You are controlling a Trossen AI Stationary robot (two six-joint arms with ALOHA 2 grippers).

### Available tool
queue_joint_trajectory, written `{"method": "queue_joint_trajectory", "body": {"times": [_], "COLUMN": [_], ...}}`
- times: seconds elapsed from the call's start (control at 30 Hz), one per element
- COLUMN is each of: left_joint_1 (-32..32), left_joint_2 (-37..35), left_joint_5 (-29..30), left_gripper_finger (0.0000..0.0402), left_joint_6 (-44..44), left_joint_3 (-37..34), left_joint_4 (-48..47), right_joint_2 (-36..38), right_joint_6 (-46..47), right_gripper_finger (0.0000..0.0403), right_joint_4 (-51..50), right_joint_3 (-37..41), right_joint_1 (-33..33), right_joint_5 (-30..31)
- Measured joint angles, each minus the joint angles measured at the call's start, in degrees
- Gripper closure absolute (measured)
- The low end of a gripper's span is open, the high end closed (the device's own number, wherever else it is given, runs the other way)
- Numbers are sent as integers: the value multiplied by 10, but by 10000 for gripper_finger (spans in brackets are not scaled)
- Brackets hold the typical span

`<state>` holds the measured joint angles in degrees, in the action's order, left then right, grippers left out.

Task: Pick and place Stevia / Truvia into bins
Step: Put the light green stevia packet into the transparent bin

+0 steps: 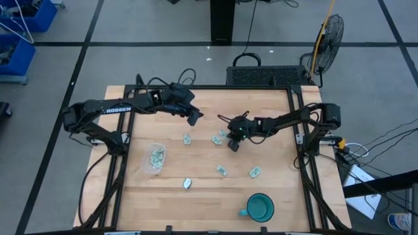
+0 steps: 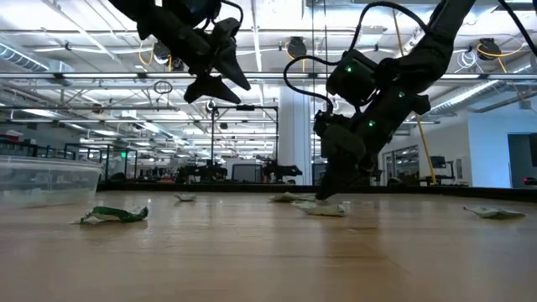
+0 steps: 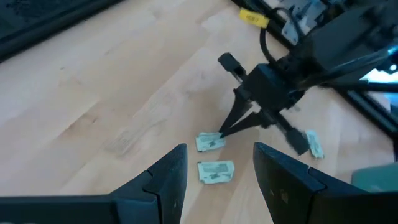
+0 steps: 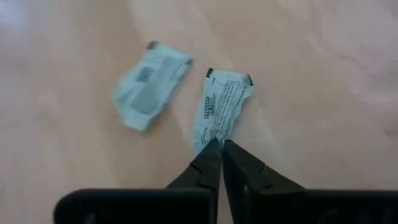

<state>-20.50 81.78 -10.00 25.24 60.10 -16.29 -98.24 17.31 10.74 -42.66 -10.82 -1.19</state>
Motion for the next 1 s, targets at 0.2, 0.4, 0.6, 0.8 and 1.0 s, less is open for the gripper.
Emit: {"method": "queue_joint_trajectory", "body": {"times": [0.2,0.4,0.6,0.8,1.0], "left_joint_1": [0,3,3,-1,-5], "left_joint_2": [56,120,151,151,163], "left_joint_5": [-24,-93,-179,-125,-127], "left_gripper_finger": [213,213,213,213,213], "left_joint_6": [-7,-3,80,92,97], "left_joint_3": [0,0,0,0,0], "left_joint_4": [3,23,114,117,117], "right_joint_2": [24,34,34,34,34], "right_joint_6": [-10,-25,-62,-70,-124], "right_gripper_finger": [400,401,400,402,402], "right_joint_4": [72,125,123,130,152], "right_joint_3": [0,0,0,0,0], "right_joint_1": [3,8,8,8,8], "right_joint_5": [-26,-20,26,26,26]}}
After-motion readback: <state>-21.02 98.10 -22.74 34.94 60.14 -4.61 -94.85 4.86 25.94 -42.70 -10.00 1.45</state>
